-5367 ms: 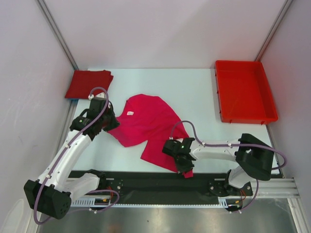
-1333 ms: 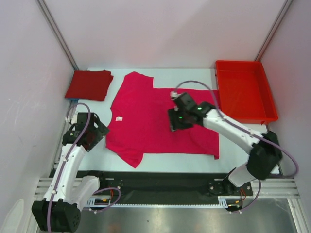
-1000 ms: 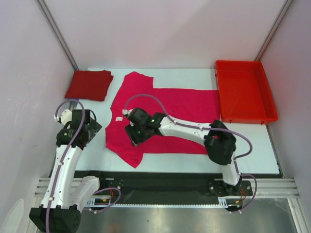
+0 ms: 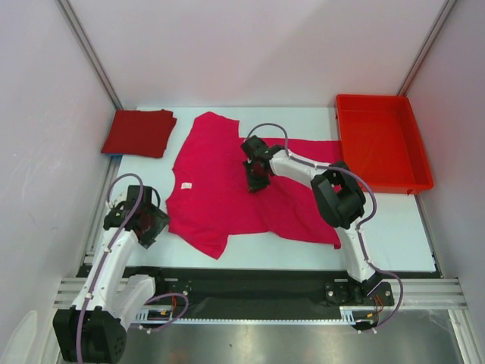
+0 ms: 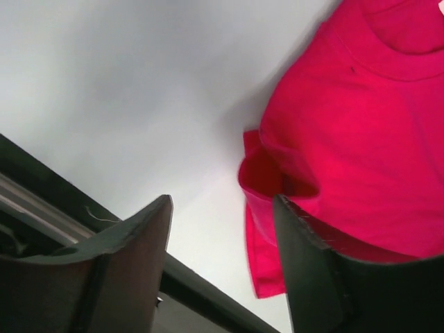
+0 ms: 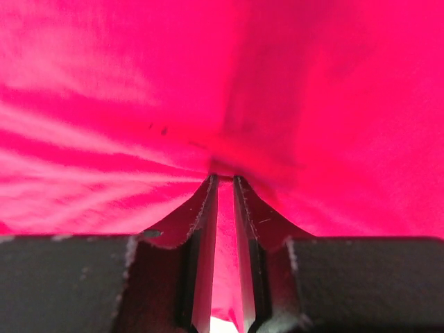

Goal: Fold and stack the t-shirts
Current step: Flatten the tshirt out

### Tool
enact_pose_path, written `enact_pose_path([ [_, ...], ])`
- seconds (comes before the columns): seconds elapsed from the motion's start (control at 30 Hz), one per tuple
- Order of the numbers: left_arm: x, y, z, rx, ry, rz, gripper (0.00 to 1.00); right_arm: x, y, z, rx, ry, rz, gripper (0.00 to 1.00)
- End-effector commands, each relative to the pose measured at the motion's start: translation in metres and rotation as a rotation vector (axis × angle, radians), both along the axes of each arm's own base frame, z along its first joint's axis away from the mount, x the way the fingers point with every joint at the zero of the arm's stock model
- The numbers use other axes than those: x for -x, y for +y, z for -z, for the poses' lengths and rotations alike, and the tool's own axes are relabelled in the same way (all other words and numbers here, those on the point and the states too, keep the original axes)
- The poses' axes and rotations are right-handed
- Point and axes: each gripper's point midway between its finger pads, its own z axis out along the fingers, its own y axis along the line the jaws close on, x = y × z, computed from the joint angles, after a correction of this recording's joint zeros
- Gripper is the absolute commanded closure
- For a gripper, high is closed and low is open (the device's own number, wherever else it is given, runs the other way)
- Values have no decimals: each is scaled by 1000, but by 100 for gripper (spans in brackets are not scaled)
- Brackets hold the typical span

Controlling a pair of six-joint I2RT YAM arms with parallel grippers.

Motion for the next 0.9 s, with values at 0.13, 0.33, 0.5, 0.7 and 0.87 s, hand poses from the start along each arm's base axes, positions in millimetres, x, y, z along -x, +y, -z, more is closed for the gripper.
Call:
enact_pose_path([
  [0.13,-2,17,-21,-72,-26,-54,22,-54,-76,46,151,28,156,79],
  [0.33,-16,-26,6,135,-97,85,46,-55,-99,46,143,83,175,77],
  [0.5,-20,-61,26,320,-148,144,63,-63,-92,16,77,44,152,70],
  [0.7,-22,-63,33,305,-147,189,59,-64,-86,-65,13,-76,124,55],
  [0.87,-23,-81,44,311,-90,246,58,-50,-85,-116,-44,-139,109,55],
])
